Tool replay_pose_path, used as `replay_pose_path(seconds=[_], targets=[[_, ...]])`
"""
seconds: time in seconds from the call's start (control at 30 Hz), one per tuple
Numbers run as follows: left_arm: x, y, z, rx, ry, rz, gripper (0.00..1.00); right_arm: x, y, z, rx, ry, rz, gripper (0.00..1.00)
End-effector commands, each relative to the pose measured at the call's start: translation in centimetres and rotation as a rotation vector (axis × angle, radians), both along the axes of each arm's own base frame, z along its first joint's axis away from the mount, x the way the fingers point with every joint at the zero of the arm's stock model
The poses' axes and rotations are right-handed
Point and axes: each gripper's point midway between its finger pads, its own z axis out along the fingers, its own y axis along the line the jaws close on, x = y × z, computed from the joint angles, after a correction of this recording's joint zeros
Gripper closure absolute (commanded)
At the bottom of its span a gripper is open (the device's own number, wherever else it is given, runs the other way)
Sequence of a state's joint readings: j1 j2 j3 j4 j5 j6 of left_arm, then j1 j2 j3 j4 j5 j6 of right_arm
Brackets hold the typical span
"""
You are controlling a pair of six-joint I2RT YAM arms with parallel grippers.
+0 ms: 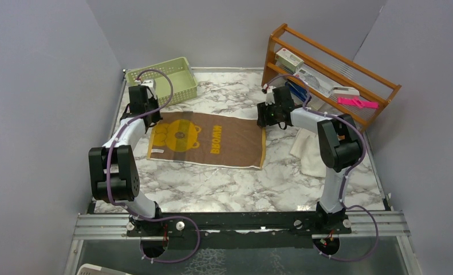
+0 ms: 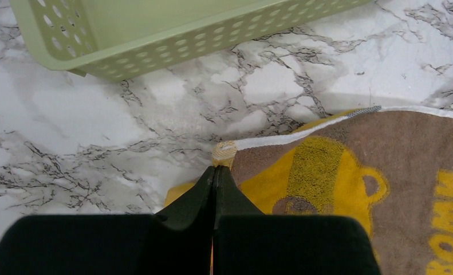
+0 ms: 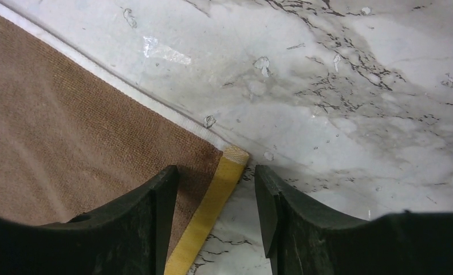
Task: Roll the towels
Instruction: Fold the towel at the center of the board.
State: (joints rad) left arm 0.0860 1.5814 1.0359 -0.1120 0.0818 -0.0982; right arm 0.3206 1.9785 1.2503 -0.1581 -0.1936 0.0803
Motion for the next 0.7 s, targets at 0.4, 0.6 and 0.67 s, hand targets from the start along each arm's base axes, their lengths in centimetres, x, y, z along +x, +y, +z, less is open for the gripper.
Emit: replay_pose_path(seconds=[0.4,0.6,0.67], targets=[[-0.5,1.9,1.8,0.040,0.025,0.103,1.00,-1.8,-3.5,-2.8,-0.288,0.025,-0.142,0.87],[-1.5,1.2,1.3,0.006,0.056,0.085,1.00,-0.6,-2.3,-0.9,-0.224,-0.020,-0.130,0.99],[-1.7,1.0,1.2,0.002,0.056,0.081,1.00,0.3,-2.1,0.2,-0.210,-0.045,-0.132,0.99]])
